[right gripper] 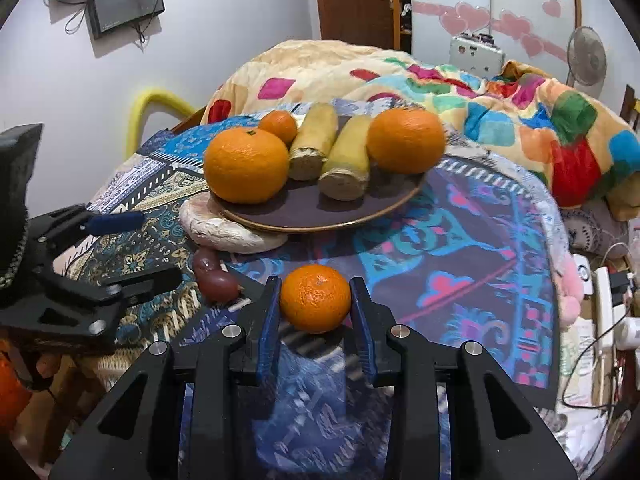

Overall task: Organize fruits
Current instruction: 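Grasp the remaining tangerine with the right gripper while the left moves to the dark red dates, then lift the tangerine with the right gripper while the left grasps a dark red date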

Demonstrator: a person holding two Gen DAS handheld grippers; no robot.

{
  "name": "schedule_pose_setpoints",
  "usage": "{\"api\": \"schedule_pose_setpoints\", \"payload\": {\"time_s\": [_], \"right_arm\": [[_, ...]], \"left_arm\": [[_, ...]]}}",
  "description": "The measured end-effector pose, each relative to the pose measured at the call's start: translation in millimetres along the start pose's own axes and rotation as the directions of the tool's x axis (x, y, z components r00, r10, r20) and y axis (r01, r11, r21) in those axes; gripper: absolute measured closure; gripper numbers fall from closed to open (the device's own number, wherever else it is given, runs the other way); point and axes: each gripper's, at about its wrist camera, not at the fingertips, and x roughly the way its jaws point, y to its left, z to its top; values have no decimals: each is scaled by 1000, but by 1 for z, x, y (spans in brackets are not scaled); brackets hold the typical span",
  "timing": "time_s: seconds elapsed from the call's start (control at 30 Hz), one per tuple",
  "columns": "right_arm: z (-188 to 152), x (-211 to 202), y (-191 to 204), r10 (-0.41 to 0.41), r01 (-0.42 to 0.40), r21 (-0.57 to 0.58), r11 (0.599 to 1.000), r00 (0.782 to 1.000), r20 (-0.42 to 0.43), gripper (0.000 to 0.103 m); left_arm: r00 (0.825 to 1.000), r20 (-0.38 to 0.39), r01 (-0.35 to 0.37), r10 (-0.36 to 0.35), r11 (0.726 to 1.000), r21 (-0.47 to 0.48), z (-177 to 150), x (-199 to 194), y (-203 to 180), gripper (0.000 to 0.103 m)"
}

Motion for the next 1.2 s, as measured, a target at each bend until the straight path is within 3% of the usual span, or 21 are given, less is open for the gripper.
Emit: {"api": "schedule_pose_setpoints", "payload": {"time_s": [0.3, 0.83, 0.97, 1.2], "right_arm": [[-9, -17, -19, -14, 14, 10, 1000, 1000, 14, 72], [-12, -19, -23, -10, 10, 6, 1000, 1000, 21, 72], [-11, -18, -23, -9, 9, 8, 1000, 1000, 24, 72], [-5, -16, -24, -3, 2, 17, 1000, 999, 34, 72]], "left_arm": [[1000, 7, 28, -28, 1000, 12, 4, 6, -17, 58], [999, 24, 23, -23, 999, 24, 8, 11, -30, 64], [999, 36, 39, -40, 999, 25, 7, 10, -29, 80], [997, 45, 54, -55, 998, 30, 5, 3, -26, 83]]}}
